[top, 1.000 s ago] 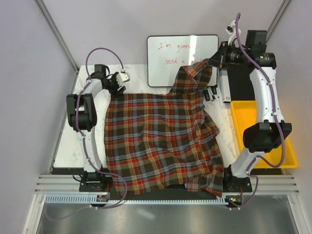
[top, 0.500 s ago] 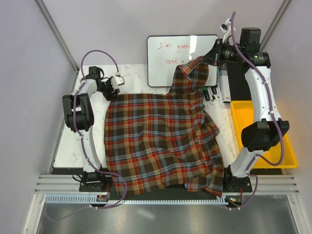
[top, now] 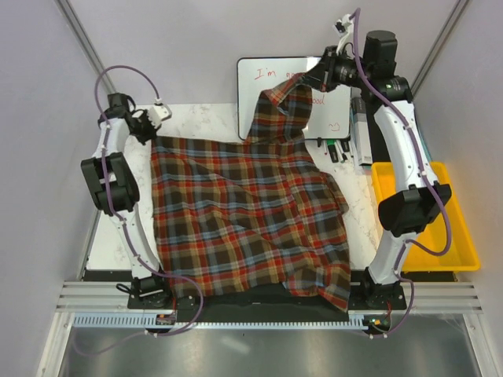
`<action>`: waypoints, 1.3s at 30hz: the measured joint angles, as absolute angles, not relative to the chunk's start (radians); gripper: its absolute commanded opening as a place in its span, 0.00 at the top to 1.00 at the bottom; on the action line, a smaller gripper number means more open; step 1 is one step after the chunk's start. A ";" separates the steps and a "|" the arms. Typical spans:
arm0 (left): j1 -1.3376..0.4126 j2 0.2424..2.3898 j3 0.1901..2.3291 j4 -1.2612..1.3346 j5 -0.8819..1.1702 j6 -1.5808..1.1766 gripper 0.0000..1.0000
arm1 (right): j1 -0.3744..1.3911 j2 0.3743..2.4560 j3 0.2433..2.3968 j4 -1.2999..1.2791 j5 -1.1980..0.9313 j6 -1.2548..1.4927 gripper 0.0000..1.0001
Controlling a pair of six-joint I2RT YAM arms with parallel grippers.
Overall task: Fold and stack the long sleeve shirts
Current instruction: Fold the shirt
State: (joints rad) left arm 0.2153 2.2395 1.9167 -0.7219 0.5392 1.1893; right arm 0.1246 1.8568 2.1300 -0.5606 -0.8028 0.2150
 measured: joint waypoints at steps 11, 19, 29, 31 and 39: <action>0.282 2.224 1.917 -0.682 0.473 1.148 0.98 | 0.188 1.937 2.169 -0.442 -0.763 0.292 1.00; 0.281 2.136 1.807 -0.661 0.490 1.117 0.98 | 0.168 1.797 2.014 -0.440 -0.766 0.292 1.00; 0.294 1.638 1.361 -0.576 0.564 1.176 0.98 | 0.161 1.264 1.732 -0.500 -0.759 0.211 1.00; 0.296 1.568 1.283 -0.570 0.567 1.213 0.98 | 0.160 1.197 1.696 -0.542 -0.758 0.187 1.00; 0.329 1.435 0.972 -0.579 0.528 1.378 0.98 | 0.160 1.068 1.505 -0.717 -0.734 0.099 1.00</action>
